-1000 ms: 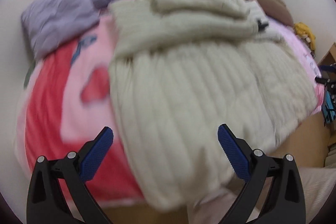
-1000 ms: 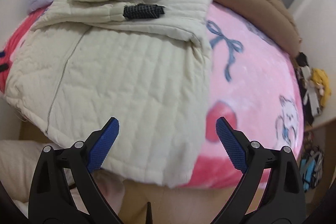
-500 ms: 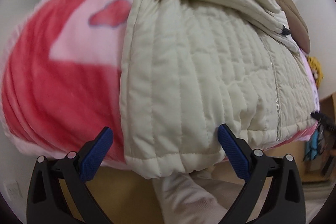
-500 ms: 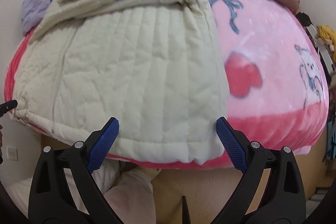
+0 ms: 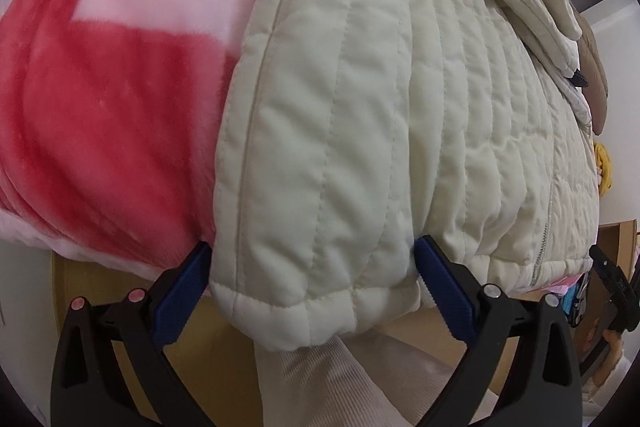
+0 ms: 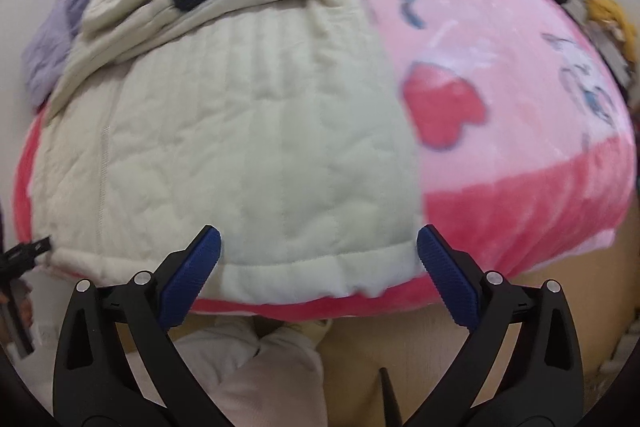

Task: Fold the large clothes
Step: 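Grasp the side edge of the cream jacket with both grippers, then lift the jacket side and fold it over the other half with both grippers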

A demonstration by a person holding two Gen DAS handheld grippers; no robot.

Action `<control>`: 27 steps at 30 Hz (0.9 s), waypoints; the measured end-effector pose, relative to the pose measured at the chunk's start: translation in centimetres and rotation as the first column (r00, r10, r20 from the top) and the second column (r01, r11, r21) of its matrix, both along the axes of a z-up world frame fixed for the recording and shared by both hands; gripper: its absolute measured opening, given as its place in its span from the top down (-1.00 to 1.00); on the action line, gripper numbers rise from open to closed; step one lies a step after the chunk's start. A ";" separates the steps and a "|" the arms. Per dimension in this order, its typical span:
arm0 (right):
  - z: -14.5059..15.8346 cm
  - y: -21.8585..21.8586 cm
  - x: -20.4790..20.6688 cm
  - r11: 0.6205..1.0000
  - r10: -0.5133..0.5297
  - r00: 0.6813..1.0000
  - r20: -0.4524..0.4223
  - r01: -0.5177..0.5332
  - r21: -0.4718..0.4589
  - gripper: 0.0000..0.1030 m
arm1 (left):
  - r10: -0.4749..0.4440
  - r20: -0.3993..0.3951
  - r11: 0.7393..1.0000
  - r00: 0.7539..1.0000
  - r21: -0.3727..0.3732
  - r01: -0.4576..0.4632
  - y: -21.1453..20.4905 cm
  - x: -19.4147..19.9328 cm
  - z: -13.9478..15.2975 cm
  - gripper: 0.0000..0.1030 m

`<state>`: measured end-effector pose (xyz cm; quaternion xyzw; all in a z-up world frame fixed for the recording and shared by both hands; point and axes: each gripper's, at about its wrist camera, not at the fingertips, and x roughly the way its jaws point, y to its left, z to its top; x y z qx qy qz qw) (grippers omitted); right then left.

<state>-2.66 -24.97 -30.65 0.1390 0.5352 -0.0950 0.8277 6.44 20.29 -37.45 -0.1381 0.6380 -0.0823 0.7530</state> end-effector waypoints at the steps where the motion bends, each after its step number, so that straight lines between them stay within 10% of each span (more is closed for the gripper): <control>1: -0.2 -0.5 0.0 1.000 -0.015 1.000 -0.001 0.015 0.006 -0.83 | 0.000 -0.005 1.000 1.000 -0.003 0.000 0.0 0.0 0.0 -0.90; 11: -4.6 -3.4 1.3 0.977 -0.054 0.994 -0.096 0.073 0.202 -0.75 | -0.021 -0.020 1.000 1.000 -0.004 0.021 -1.5 -0.4 -1.2 -0.70; 19: -2.4 -2.8 1.7 0.955 0.018 0.992 -0.125 0.020 0.296 0.23 | -0.102 0.006 0.994 0.995 0.042 0.101 -3.2 -0.3 1.2 0.43; 27: 3.7 -2.2 4.0 0.942 0.133 0.986 -0.099 -0.095 0.321 0.30 | -0.103 -0.009 0.992 0.995 0.071 0.103 -5.0 0.5 5.9 0.53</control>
